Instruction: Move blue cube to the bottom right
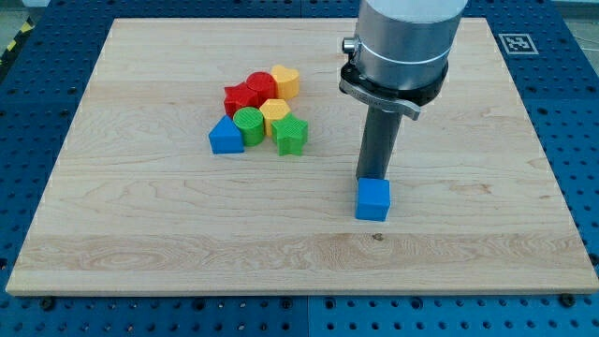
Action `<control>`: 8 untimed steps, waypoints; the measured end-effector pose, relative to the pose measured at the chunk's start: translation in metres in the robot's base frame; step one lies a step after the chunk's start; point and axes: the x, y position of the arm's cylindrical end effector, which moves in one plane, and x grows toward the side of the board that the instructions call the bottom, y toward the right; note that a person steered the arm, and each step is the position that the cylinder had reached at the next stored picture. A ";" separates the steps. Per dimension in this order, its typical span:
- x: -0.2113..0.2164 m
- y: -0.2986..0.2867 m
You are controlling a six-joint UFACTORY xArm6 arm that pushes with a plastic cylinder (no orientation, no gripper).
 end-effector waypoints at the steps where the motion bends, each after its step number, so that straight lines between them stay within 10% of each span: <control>1: 0.000 0.001; 8: 0.038 -0.020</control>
